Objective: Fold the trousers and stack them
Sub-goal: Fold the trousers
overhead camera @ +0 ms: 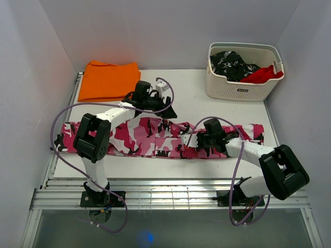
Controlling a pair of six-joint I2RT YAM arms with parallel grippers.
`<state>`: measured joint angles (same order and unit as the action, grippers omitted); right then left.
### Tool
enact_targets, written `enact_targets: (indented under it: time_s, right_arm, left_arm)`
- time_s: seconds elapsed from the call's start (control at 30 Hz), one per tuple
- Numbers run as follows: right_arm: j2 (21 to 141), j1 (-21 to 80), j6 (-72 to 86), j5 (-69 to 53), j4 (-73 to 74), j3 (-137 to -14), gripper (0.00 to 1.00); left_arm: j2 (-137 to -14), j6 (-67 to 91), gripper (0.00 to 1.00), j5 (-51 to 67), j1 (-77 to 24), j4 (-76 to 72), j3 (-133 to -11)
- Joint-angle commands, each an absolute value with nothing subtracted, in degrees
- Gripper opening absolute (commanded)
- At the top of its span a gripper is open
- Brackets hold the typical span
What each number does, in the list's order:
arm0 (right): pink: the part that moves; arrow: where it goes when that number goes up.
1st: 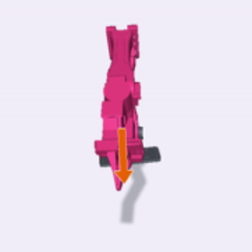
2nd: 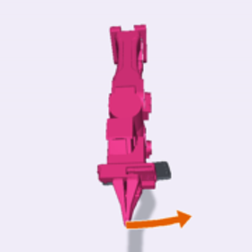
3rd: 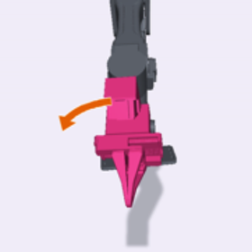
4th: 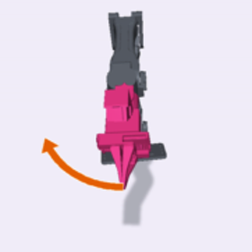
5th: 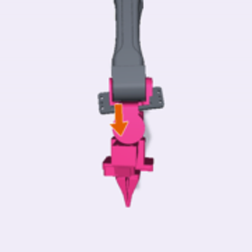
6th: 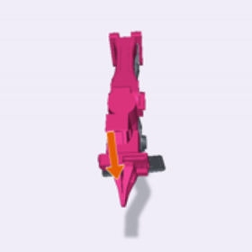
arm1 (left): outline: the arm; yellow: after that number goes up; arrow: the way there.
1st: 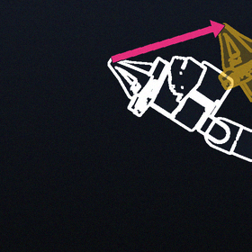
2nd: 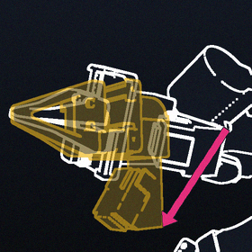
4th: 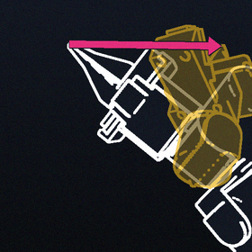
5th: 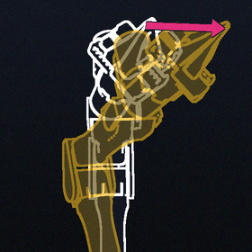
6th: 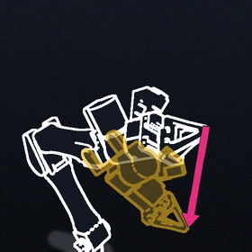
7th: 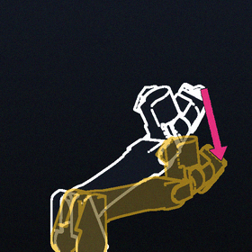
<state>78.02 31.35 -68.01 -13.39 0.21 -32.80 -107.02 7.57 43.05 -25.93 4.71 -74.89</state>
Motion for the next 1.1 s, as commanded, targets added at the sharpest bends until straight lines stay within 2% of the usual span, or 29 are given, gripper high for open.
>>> enact_targets:
  time_s: [0.0,0.43,0.7,0.87,1.07]
  right_arm:
    - [77.7,33.4,-70.4,-10.8,-5.0,-29.4,0.08]
    - [77.9,38.6,-74.9,-4.6,-17.8,-19.2,0.08]
    - [78.0,41.0,-78.7,-1.0,-26.0,-12.9,0.08]
    - [80.0,41.6,-79.1,1.9,-28.8,-11.8,0.08]
    - [81.4,42.7,-80.2,3.3,-32.1,-10.6,0.08]
  left_arm:
    - [-107.9,8.6,0.79,46.0,-27.3,5.9,-77.3]
    - [-112.8,9.3,0.78,45.6,-34.9,6.2,-78.9]
    - [-117.1,13.1,0.73,46.3,-36.4,6.7,-83.2]
    - [-119.3,15.7,0.69,42.2,-37.4,8.1,-85.3]
    - [-121.8,17.0,0.69,36.9,-39.3,13.0,-88.9]
